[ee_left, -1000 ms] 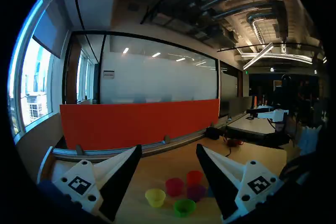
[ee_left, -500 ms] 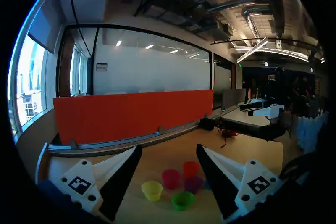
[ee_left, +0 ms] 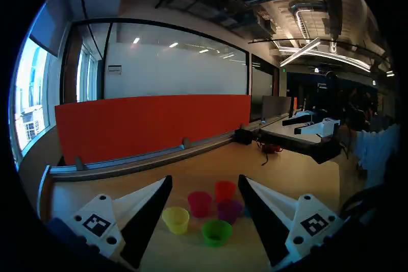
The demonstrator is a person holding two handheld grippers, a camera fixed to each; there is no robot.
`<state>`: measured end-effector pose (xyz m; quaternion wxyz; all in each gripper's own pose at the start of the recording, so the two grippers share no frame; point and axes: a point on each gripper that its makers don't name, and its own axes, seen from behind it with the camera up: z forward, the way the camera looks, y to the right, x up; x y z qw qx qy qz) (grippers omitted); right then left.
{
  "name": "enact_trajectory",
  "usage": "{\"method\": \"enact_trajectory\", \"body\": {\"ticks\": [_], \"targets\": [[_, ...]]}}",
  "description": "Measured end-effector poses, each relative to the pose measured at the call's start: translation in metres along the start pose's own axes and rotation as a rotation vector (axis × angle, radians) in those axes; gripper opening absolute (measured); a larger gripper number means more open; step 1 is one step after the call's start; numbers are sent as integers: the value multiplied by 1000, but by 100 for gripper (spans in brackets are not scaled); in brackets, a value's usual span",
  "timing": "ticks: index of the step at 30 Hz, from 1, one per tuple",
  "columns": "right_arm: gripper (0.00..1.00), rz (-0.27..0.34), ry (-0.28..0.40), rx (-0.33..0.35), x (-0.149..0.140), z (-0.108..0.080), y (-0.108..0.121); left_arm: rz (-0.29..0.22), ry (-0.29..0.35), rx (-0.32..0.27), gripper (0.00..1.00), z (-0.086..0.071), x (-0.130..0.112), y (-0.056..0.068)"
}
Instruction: Pour water
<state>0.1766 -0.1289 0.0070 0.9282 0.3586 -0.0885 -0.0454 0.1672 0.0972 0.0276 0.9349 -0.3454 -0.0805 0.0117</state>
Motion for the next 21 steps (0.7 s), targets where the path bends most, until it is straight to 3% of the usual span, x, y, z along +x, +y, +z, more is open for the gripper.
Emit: {"method": "enact_trajectory", "body": {"ticks": [21], "targets": [[100, -14, -114, 61, -70, 16, -15, 10, -95, -63, 96, 18, -65, 11]]}}
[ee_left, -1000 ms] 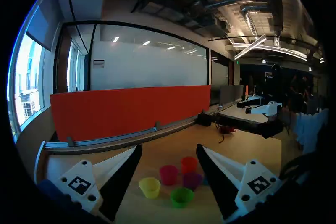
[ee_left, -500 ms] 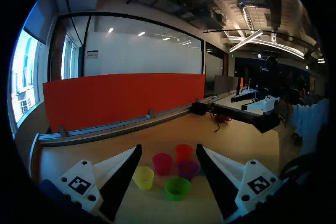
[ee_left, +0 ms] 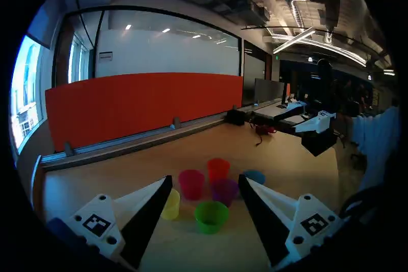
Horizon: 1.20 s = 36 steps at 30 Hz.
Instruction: Pour water
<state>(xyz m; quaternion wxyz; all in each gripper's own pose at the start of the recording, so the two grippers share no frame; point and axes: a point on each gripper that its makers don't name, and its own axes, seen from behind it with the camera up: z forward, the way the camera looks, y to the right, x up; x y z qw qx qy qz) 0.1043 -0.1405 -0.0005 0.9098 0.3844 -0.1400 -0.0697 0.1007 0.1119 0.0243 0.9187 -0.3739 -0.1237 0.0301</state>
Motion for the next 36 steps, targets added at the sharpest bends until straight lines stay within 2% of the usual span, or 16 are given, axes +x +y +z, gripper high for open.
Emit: {"method": "enact_trajectory", "body": {"ticks": [10, 21, 36], "targets": [[100, -20, -52, 7, -31, 10, -2, 9, -61, -26, 96, 12, -34, 5], [100, -18, -115, 27, -66, 21, -5, 36, -148, -64, 96, 23, -72, 17], [100, -34, -194, 61, -108, 40, -9, 53, -274, -97, 96, 36, -124, 20]]}}
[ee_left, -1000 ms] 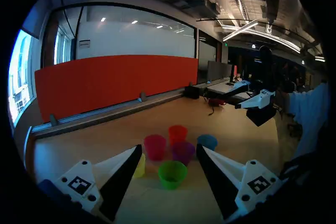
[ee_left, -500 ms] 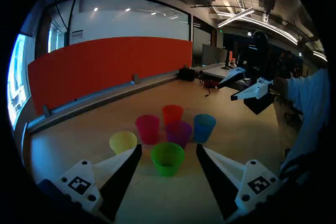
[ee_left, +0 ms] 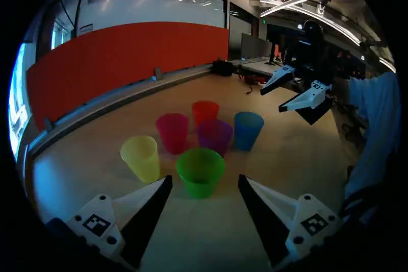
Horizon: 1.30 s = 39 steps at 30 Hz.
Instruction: Pour water
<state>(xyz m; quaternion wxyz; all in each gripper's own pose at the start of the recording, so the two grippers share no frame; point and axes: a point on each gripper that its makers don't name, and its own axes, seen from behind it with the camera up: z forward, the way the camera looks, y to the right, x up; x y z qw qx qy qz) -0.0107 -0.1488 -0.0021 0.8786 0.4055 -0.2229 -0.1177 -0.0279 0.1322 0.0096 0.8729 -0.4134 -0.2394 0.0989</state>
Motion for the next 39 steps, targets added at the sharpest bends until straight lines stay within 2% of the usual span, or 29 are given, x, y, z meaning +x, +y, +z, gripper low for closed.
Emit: {"method": "enact_trajectory", "body": {"ticks": [8, 14, 20, 24, 30, 39], "targets": [[100, 2, -39, 14, -18, 15, 0, -6, -46, -2, 96, 11, -16, -5], [100, -2, -68, 20, -29, 24, -1, -20, -73, -2, 96, 26, -27, -11], [100, -3, -96, 22, -41, 33, -1, -22, -86, -15, 96, 31, -29, -9], [100, 1, -111, 26, -48, 40, -1, -17, -98, -9, 96, 41, -33, -13], [100, 5, -131, 28, -57, 50, 3, -13, -105, -33, 96, 49, -31, -7], [100, 17, -140, 41, -61, 65, 3, -12, -106, -35, 96, 69, -28, -11]]}}
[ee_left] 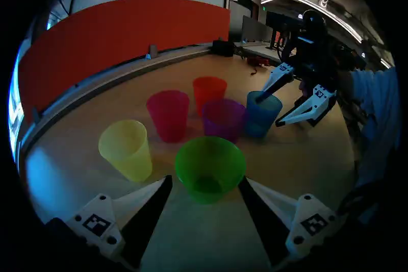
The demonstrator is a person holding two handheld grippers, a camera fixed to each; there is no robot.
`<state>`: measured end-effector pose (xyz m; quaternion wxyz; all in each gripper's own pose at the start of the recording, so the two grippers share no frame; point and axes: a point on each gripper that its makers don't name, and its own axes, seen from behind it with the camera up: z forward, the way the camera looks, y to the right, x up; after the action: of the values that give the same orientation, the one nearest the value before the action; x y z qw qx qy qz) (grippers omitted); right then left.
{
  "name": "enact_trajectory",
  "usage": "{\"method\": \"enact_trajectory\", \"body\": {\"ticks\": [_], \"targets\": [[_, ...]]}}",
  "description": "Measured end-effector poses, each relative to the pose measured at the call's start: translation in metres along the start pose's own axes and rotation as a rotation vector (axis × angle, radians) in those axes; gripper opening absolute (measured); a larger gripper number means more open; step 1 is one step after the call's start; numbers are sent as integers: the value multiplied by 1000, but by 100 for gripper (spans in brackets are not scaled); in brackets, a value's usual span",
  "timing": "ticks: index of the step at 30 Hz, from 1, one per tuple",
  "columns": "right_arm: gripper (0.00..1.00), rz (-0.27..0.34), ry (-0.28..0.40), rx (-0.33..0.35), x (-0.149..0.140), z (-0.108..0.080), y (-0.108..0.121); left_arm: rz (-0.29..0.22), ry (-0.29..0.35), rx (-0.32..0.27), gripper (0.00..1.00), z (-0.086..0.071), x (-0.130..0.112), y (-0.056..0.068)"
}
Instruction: Pour water
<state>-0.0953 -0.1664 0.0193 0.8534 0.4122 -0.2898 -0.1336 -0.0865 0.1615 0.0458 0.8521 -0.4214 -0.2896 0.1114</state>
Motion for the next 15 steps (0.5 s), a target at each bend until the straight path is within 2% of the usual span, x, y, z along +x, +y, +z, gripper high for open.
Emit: {"method": "enact_trajectory", "body": {"ticks": [5, 15], "targets": [[100, 3, 5, 9, 3, 7, -1, 5, -1, -11, 96, 4, 2, 3], [100, 7, 9, 20, 6, 12, 0, -5, 6, -16, 96, 12, 9, 1]]}}
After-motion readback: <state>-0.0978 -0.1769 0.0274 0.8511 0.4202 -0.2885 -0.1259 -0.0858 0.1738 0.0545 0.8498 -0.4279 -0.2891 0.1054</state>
